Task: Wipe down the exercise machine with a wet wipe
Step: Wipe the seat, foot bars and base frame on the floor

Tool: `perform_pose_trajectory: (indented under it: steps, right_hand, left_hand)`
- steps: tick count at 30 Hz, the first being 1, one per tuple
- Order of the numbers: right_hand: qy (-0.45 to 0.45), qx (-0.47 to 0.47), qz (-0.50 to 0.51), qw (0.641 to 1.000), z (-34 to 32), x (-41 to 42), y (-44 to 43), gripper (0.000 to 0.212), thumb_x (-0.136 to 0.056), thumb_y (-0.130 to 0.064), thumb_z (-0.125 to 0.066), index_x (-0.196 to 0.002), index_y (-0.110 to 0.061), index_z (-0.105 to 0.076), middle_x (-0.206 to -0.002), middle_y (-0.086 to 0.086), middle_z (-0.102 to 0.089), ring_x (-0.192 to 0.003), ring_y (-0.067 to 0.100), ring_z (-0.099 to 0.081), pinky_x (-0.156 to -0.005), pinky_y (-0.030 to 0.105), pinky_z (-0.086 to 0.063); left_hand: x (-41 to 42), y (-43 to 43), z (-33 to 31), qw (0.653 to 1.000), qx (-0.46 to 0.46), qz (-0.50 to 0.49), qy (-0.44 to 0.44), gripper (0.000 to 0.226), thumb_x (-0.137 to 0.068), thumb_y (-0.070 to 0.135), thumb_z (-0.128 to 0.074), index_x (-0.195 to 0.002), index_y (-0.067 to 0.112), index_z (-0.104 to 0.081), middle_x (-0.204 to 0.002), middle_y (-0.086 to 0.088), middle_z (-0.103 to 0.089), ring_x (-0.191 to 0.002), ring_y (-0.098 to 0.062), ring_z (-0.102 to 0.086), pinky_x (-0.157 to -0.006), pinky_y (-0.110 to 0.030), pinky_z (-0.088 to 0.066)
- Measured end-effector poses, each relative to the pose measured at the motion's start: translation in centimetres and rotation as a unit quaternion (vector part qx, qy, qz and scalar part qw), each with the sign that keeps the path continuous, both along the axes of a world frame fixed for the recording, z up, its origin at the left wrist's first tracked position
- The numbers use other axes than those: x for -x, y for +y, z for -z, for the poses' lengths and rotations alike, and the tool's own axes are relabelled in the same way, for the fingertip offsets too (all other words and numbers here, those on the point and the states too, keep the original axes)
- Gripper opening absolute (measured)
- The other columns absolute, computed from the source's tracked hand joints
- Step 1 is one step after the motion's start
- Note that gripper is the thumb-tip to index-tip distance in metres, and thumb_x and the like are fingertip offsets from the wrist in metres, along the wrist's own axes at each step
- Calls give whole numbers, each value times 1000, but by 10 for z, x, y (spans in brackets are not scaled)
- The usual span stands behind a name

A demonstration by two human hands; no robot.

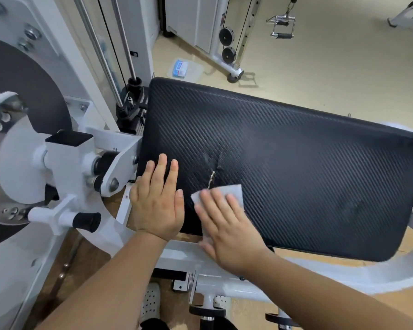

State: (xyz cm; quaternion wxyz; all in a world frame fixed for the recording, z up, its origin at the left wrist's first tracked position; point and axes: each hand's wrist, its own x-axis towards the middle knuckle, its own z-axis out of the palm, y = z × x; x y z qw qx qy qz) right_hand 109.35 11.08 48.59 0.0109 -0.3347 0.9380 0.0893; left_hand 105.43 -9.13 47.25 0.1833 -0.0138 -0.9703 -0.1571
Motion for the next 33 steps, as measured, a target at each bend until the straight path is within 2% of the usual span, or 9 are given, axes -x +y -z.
perform_pose_trajectory:
  steps: [4,9,12,14,18,22,28,31,33]
  right_hand:
    - [19,-27,-61,998,-13,39,13,79,-103,-60,-31,-164,-13,-10,-170,19,3,-158,38,7,-128,52,-2]
    - [68,21,114,991,-81,156,-19,82,-105,-62,-22,-164,-11,-1,-169,26,7,-157,43,9,-128,56,-1]
    - [61,47,139,987,-86,167,-59,83,-103,-64,-17,-164,-10,0,-169,25,7,-157,42,11,-127,57,1]
    - [54,36,80,995,-69,143,-86,83,-104,-63,-21,-164,-9,-1,-170,23,7,-157,41,10,-127,56,1]
    - [8,-15,-98,995,-22,67,-100,83,-102,-59,-38,-165,-10,-13,-171,19,-3,-158,38,2,-128,53,0]
    - [-1,-69,-203,977,-38,97,-82,79,-103,-65,-30,-165,-23,-4,-172,10,0,-159,31,3,-128,49,3]
    - [48,-14,121,991,-111,211,-88,83,-100,-71,-5,-164,-20,10,-171,18,11,-158,37,10,-128,56,-2]
    - [55,-2,132,990,-101,191,-105,84,-101,-69,-3,-163,-14,11,-169,20,14,-157,39,13,-127,56,-1]
    - [50,-4,78,996,-78,149,-115,83,-103,-67,-5,-162,-12,12,-167,21,19,-156,40,17,-127,57,2]
  left_hand:
    - [-1,-4,-8,999,-47,22,-19,61,-94,32,-42,-154,17,-40,-165,-5,-31,-150,-29,-31,-113,-53,-32]
    - [-23,-15,-11,994,-102,29,1,55,-93,21,-52,-146,8,-52,-157,-15,-39,-143,-37,-39,-118,-52,-31]
    - [-47,-25,-6,992,-126,-10,-13,51,-92,23,-52,-140,6,-58,-143,-17,-51,-130,-38,-50,-111,-54,-37]
    - [-60,-34,-1,988,-148,-21,-36,50,-93,24,-48,-136,3,-59,-138,-16,-53,-128,-36,-51,-111,-47,-36]
    - [-77,-50,11,971,-224,-11,-78,47,-95,22,-42,-133,1,-61,-143,-11,-52,-132,-23,-49,-115,-18,-28]
    - [-79,-54,12,968,-239,9,-69,48,-91,17,-42,-128,-1,-67,-143,-13,-57,-130,-13,-50,-112,-9,-27]
    - [-75,-59,1,960,-269,16,-69,47,-90,17,-42,-123,1,-71,-139,-10,-62,-124,-2,-50,-107,-2,-28]
    - [-81,-62,3,949,-299,16,-95,52,-88,20,-40,-132,10,-66,-146,8,-57,-123,19,-44,-101,-2,-34]
    - [-88,-61,0,927,-358,-3,-111,48,-87,20,-40,-131,32,-56,-140,33,-53,-113,13,-57,-93,-13,-48]
